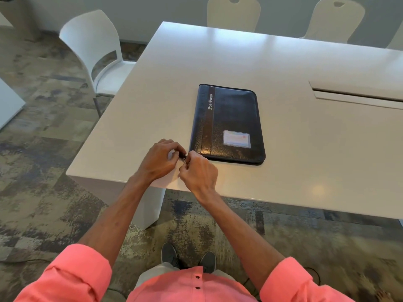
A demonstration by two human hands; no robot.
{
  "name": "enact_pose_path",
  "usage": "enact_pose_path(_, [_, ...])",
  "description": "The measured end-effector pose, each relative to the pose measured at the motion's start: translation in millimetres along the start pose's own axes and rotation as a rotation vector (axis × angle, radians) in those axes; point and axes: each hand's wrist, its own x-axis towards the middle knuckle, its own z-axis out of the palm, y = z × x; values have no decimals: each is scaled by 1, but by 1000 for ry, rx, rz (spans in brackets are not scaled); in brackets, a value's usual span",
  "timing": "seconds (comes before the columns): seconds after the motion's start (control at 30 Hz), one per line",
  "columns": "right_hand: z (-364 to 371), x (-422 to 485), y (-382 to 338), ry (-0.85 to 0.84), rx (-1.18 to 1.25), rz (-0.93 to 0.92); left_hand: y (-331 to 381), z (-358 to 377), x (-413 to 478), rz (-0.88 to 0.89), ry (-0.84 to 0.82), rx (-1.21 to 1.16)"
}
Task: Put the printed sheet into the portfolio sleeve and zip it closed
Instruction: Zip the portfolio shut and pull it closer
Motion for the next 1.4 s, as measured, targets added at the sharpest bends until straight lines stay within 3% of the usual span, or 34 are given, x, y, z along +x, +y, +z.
enact_pose_path(0.37, [6,1,6,74,17,6,-2,4,-5,81,-12,50])
enact_pose_path(1.03, [-18,1,50,168,-67,106,6,11,-4,-27,94,185])
enact_pose_path(1.4, [-53,-3,112,267,-111,286,7,13,10,-29,46,234])
